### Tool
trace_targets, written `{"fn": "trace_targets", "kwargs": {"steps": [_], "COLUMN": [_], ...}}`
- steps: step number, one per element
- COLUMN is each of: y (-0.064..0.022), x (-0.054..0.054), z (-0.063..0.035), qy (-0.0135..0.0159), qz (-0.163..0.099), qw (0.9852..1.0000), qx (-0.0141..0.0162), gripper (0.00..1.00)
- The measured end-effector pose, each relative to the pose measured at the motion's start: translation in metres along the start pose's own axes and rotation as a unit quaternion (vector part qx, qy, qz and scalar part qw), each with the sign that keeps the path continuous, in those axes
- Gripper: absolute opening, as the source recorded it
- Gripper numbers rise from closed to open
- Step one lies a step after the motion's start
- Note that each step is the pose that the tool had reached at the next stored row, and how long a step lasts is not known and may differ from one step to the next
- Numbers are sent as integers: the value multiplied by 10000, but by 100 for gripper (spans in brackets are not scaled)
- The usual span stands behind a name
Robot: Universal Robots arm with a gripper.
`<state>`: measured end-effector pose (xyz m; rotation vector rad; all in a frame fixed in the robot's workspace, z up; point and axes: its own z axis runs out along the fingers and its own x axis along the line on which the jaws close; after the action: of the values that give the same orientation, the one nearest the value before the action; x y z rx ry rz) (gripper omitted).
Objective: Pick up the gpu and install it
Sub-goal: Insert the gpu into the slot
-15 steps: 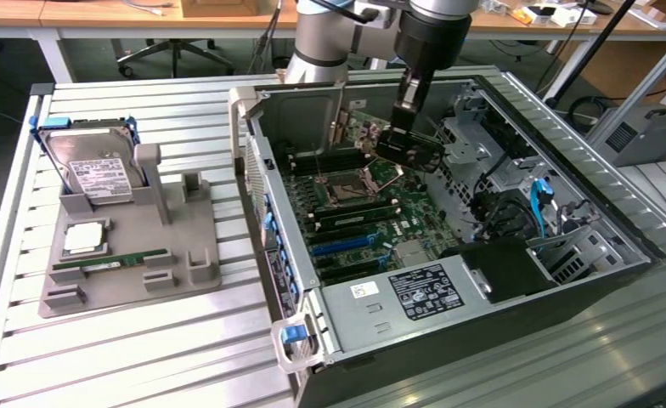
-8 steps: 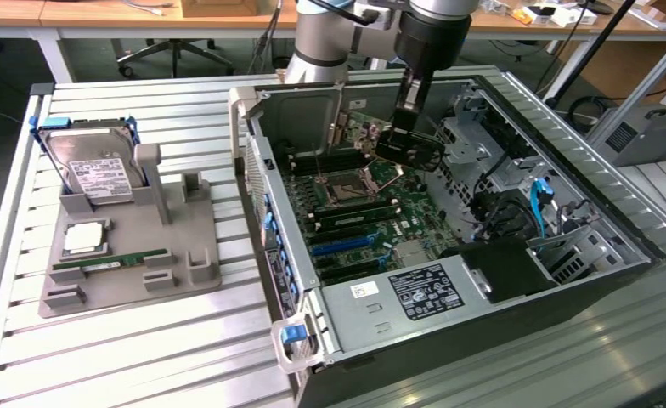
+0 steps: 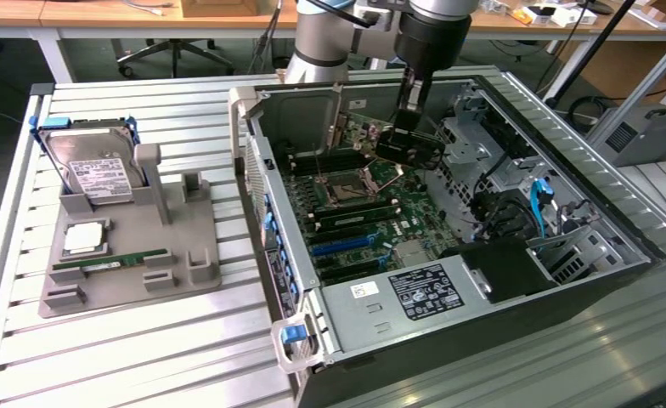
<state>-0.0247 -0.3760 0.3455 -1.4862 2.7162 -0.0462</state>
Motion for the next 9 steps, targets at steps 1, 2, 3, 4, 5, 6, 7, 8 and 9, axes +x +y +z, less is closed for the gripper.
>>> {"fn": "trace_targets", "kwargs": {"steps": [1,2,3,4,5,6,7,8,9], "y": [0,0,0,0,0,0,0,0,0], "x": [0,0,0,0,0,0,0,0,0], "z": [0,1,1,1,2,2,2,3,3], "qy": [-1,-3,-4,-6,-8,-9,-10,-12,-14], "qz": [-31,-63,-108,-140,-182,-216,-248,-286,-331], "qw": [10000,10000,9999,9999,9998,9998,9997,9996,9995], "qx": [-1,-1,-2,-3,-4,-5,-5,-6,-7], "gripper": [27,27,27,27,27,27,27,27,27]}}
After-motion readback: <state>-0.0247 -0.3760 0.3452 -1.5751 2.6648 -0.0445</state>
